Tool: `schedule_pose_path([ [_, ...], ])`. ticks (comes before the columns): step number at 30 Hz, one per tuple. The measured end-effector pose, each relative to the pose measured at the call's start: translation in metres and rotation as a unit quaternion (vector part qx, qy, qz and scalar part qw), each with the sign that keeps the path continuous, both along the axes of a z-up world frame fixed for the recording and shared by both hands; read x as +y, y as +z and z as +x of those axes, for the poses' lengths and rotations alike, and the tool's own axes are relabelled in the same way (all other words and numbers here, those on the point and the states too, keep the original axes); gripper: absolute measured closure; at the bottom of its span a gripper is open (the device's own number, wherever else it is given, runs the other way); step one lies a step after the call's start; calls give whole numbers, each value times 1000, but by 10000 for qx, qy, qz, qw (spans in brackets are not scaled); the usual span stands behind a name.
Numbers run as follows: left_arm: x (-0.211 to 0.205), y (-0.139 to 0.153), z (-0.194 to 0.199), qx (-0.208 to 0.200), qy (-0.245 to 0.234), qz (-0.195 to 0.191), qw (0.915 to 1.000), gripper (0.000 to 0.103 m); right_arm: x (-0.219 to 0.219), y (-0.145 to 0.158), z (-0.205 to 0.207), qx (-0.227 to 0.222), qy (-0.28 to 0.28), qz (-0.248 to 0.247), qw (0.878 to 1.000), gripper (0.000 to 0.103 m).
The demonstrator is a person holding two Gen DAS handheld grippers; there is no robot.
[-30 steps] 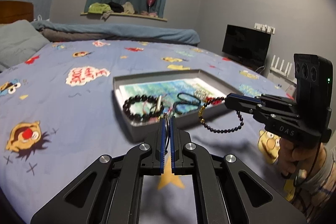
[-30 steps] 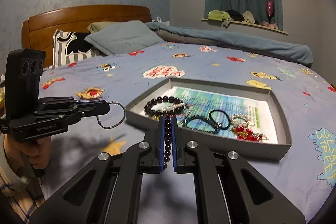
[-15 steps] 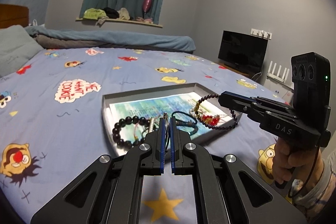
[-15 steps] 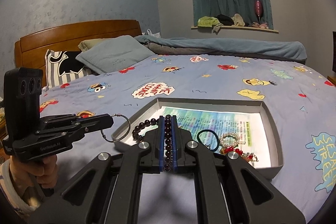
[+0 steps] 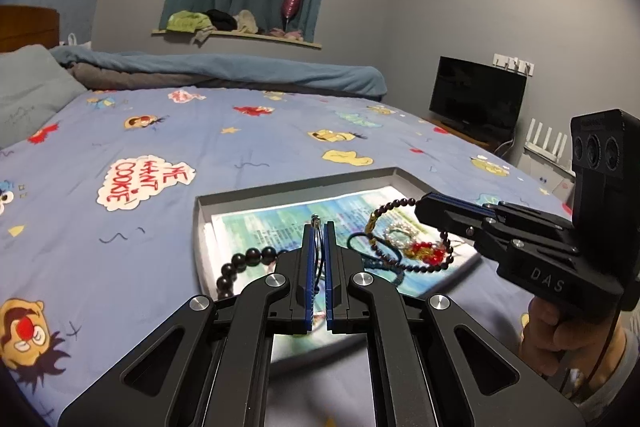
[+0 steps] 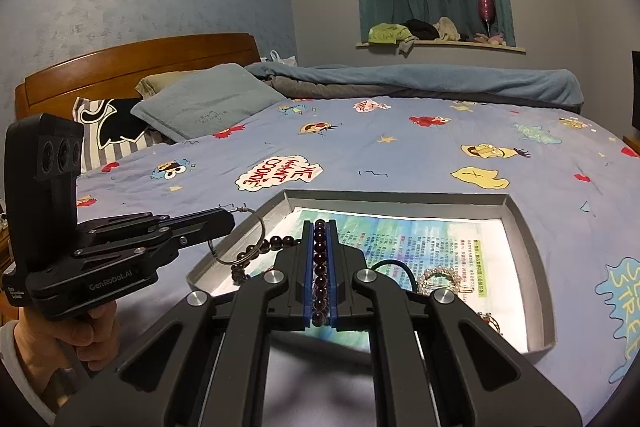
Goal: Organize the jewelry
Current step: 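Carry the silver bangle into the gray box and release while the right tool drops the red bracelet there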
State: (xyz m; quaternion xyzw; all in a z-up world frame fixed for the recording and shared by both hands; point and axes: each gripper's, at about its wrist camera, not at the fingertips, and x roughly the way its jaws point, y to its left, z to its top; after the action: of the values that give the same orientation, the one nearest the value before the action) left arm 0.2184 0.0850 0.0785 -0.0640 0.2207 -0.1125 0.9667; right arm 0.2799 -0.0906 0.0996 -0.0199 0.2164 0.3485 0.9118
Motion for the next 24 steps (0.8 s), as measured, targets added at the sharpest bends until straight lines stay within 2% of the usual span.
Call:
schedule_pose_path([
  [8, 4, -4, 25, 139, 169, 77, 9997, 98, 12, -4, 19, 121, -11, -19, 9999, 97],
  [18, 8, -29, 61, 844, 262, 175, 9959, 98, 23, -28, 55, 718, -176, -261, 9969, 97],
  [24, 7, -33, 63, 911, 250, 262, 9952, 98, 19, -36, 67, 934, -398, -415, 9940, 97],
])
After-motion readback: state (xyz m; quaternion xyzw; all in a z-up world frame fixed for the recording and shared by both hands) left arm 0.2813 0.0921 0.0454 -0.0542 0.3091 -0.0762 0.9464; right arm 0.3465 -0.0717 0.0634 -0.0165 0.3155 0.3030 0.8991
